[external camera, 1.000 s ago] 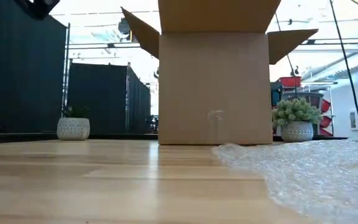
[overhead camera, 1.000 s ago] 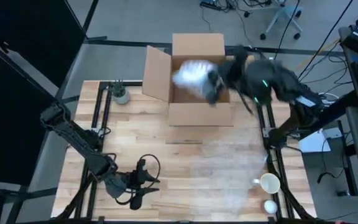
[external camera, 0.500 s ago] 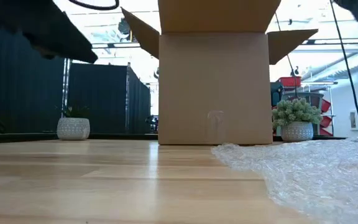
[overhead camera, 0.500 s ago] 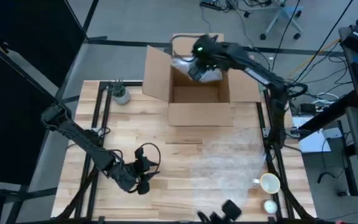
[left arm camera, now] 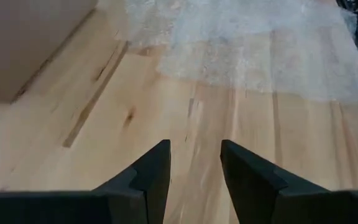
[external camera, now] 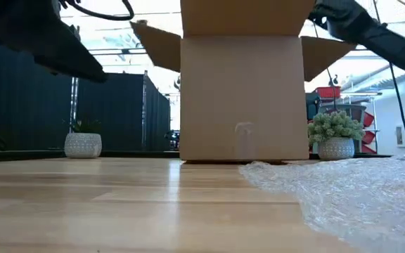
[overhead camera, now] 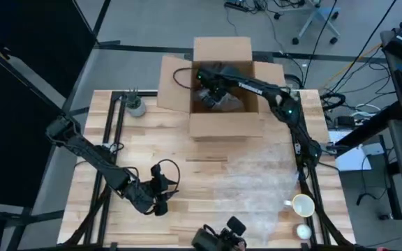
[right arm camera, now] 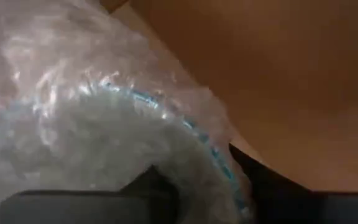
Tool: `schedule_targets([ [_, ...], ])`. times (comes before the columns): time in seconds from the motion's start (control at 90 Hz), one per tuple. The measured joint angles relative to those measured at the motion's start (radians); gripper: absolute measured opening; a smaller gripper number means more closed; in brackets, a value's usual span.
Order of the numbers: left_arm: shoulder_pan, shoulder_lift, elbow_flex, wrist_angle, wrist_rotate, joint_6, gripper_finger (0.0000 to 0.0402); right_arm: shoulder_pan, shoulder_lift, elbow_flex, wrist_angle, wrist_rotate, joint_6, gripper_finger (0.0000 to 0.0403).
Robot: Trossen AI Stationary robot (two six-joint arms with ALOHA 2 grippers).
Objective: Wrap mug
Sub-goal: Put the wrapped red patterned mug into the cardboard box, then wrap the orange patterned mug with the transparent bubble wrap
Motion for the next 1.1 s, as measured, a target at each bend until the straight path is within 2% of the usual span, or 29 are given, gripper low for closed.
schedule_targets([
  [0.244,0.0,0.0,0.0,0.0,0.001,0.001,0.013,0.001,0.007,0.003,-0.014,-0.023,-0.004,0.0224],
  [0.411,0.001,0.0,0.0,0.0,0.039,0.002,0.013,0.0,-0.11,0.028,-0.064,-0.023,-0.016,0.027],
  [0.622,0.002,0.0,0.0,0.004,0.056,-0.001,0.013,0.018,-0.354,0.029,-0.103,-0.042,-0.004,0.0282],
  [0.789,0.024,0.0,0.0,0.038,0.063,0.003,0.013,0.084,-0.572,0.03,-0.184,-0.042,0.028,0.0282],
  [0.944,0.058,0.0,0.0,0.045,0.066,0.034,0.013,0.216,-0.748,0.03,-0.311,-0.044,0.134,0.0282],
  [1.1,0.105,0.0,0.0,0.067,0.103,0.053,0.013,0.439,-0.872,-0.027,-0.338,-0.072,0.32,0.0283],
])
